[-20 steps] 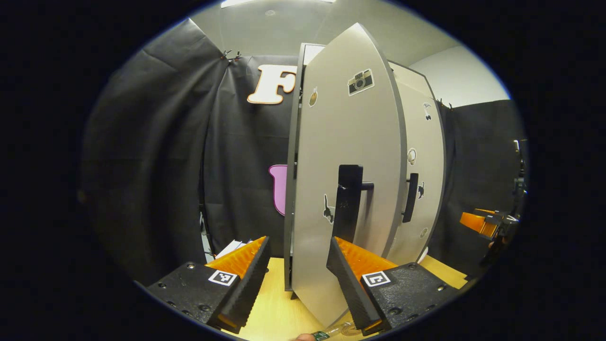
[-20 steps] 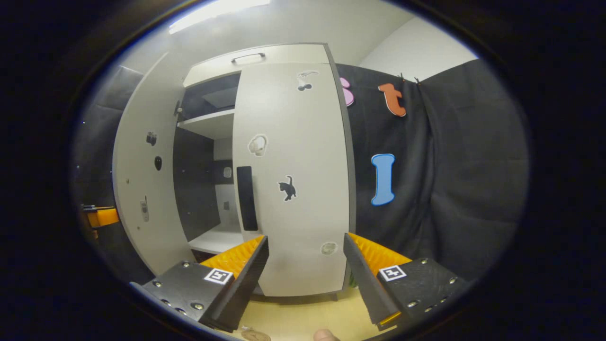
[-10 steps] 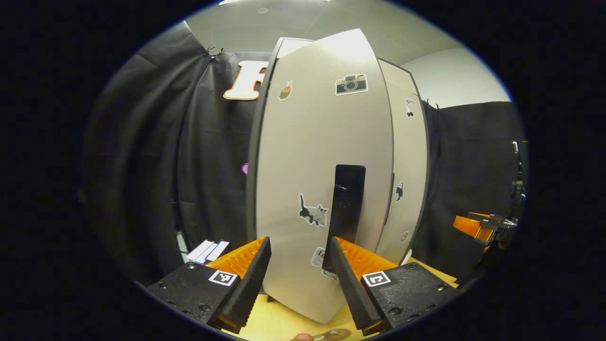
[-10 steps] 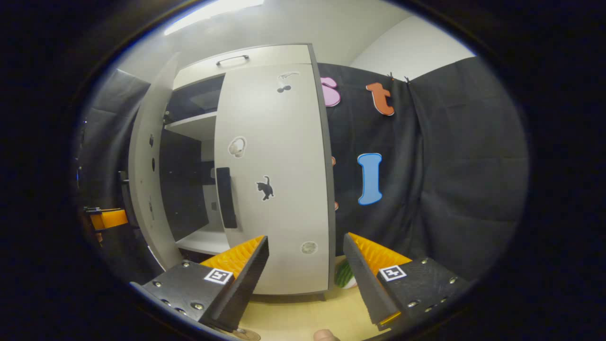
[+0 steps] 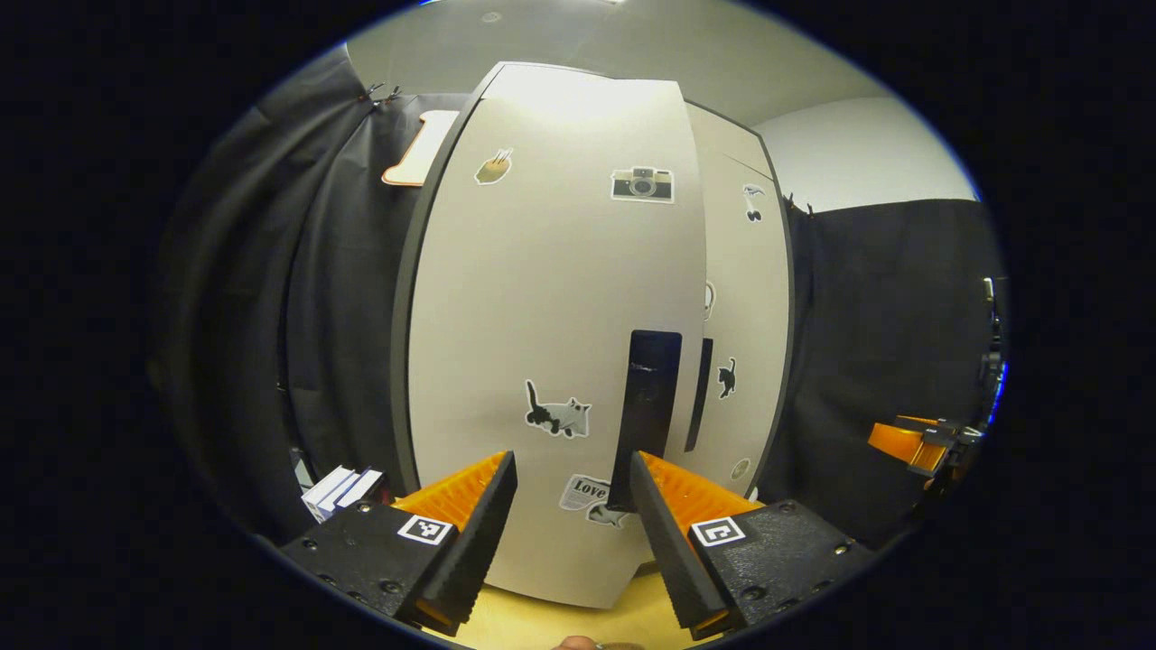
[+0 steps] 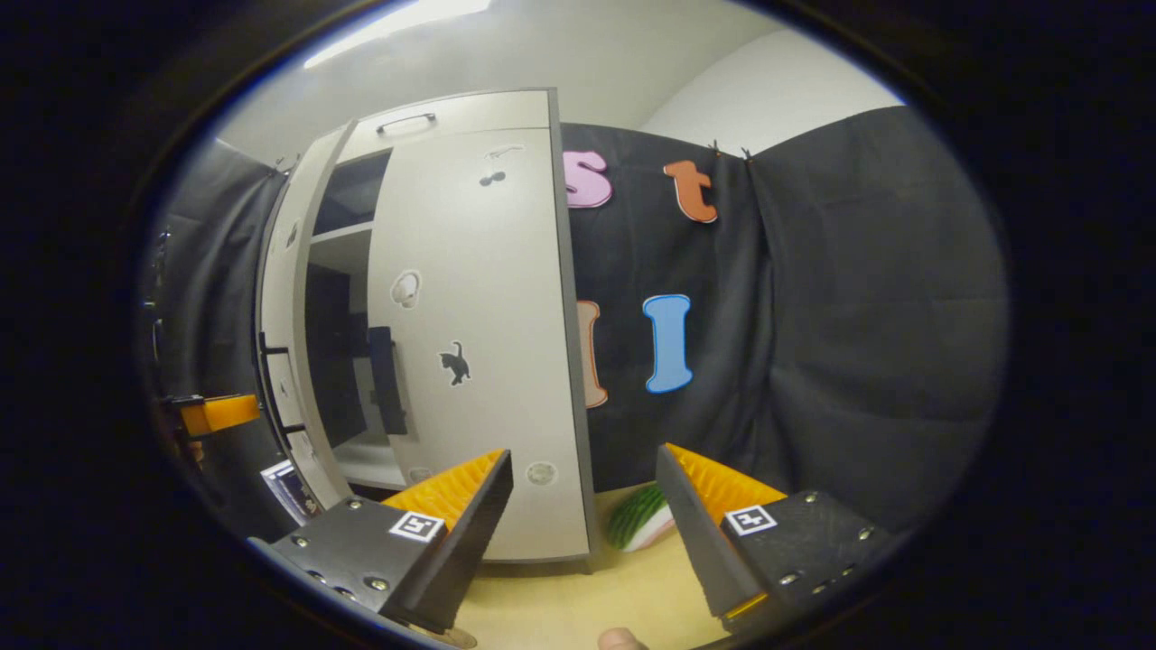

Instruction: Grasp the bottle in the cabinet with the left hand and place it on the coaster, then close the right door with the right hand and the left door with the left hand.

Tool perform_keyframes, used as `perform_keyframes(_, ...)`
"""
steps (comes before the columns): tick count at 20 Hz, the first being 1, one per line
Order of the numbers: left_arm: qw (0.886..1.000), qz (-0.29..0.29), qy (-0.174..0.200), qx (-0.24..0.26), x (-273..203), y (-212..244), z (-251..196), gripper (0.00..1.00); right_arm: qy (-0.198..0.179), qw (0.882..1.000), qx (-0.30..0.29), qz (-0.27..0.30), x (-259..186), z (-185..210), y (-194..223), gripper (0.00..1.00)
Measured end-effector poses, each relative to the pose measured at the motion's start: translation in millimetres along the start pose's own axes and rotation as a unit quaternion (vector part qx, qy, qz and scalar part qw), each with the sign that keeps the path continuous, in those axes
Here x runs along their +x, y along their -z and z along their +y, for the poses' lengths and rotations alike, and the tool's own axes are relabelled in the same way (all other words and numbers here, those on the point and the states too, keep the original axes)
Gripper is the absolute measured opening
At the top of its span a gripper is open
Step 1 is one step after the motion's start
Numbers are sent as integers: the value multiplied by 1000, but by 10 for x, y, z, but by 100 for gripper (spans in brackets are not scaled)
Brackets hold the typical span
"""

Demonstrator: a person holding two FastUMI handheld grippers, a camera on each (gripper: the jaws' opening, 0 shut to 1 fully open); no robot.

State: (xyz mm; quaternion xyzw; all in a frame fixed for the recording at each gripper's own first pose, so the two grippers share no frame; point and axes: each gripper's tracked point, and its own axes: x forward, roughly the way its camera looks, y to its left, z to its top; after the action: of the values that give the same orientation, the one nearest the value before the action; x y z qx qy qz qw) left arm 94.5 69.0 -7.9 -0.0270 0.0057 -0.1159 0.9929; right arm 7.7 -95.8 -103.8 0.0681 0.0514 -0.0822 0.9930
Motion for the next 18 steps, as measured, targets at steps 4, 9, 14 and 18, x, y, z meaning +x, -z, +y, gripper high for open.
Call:
perform_keyframes(4, 1000, -1, 5, 11, 76, -3, -42, 81, 3, 1000, 3, -4, 3, -20, -27, 98)
perform_keyframes(9, 1000, 0, 7, 14, 299, -8, -74, 81, 3, 1000, -3, -7, 0, -21, -43, 97)
perform_keyframes(14, 1000, 1, 8, 21, 459, 15, -103, 81, 8, 1000, 0, -7, -2, -44, -46, 97)
perform_keyframes(18, 1000, 3, 9, 30, 612, 31, -164, 81, 12, 1000, -1, -11, 7, -72, -72, 97)
